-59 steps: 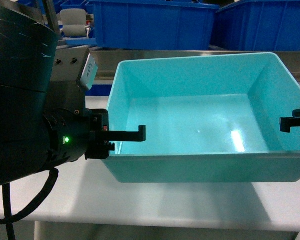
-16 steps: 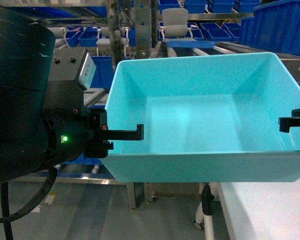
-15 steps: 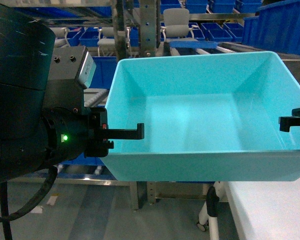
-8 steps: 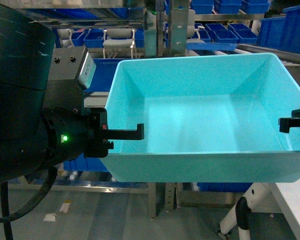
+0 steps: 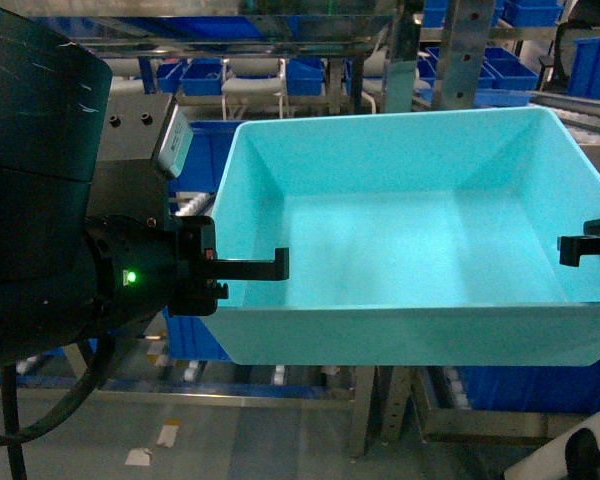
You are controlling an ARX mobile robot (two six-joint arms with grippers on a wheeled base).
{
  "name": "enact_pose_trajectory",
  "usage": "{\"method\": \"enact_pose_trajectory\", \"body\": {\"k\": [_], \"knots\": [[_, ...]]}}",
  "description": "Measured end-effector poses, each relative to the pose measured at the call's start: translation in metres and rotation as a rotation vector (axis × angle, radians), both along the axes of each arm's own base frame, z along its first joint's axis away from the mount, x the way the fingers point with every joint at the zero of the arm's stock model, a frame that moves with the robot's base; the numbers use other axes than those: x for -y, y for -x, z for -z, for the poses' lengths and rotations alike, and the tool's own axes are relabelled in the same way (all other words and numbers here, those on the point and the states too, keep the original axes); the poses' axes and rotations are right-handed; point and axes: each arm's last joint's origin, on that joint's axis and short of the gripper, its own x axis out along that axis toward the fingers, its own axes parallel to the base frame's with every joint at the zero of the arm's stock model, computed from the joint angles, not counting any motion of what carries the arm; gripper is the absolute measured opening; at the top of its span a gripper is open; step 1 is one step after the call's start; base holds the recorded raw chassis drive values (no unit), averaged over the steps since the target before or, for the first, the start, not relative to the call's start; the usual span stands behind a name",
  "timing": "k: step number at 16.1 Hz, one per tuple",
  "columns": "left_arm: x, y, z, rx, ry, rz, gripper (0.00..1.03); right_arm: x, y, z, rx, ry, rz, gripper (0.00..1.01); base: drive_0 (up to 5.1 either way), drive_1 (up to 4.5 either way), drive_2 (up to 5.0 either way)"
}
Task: Organize blue bins on left shelf correctly
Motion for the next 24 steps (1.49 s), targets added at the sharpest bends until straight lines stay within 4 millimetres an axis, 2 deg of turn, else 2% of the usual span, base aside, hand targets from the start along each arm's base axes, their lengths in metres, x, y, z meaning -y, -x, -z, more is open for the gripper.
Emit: {"method": "enact_pose_trajectory", "body": {"k": [17,21,24], "knots": [[0.0,-0.0001,-0.0002,0.002,0.001,0.0,0.02,0.0,-0.0003,-0.0008,0.009,0.0,0.0,0.02,-4.2,4.39,-0.3],[-0.0019,-0.0007,0.0,0.002,-0.003,-0.011,0.02,-0.002,-0.0003,-0.0007,0.006,0.0,-0.006,0.02,-0.2,0.52,-1.0],[-0.0002,0.0001,0.0,0.001,-0.004,-0.005,0.02,-0.0013,-0.0001,-0.0003,0.002,0.001,-0.001,0.02,-0.1,4.03,-4.2]]}}
